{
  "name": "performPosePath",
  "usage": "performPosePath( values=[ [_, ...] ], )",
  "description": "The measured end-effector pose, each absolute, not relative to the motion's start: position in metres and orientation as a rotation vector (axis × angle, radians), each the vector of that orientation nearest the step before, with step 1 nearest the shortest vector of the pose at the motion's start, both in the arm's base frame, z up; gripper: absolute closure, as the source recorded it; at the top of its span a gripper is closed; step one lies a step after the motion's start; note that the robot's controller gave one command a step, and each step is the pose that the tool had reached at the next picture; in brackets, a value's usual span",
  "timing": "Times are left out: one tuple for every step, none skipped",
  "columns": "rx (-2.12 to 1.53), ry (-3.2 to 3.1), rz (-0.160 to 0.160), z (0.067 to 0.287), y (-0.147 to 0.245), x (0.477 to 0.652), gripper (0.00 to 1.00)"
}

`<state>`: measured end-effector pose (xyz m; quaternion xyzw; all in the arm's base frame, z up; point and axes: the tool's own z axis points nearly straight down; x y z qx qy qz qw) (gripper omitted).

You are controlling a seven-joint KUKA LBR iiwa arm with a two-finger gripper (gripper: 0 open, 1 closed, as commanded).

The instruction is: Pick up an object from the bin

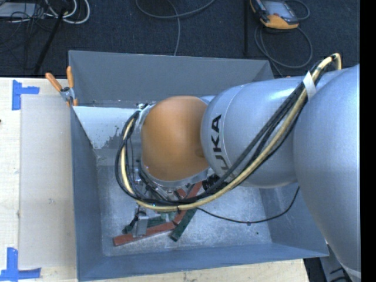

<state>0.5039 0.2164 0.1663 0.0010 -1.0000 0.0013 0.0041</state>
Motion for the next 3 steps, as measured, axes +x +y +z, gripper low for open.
performPosePath(
  values=[
    [0.045,-3.141,0.000,0.067,0.182,0.478,0.00],
    [0.046,-3.141,-0.001,0.070,0.183,0.478,1.00],
    [0.101,-3.147,-0.003,0.209,0.180,0.490,1.00]
  ],
)
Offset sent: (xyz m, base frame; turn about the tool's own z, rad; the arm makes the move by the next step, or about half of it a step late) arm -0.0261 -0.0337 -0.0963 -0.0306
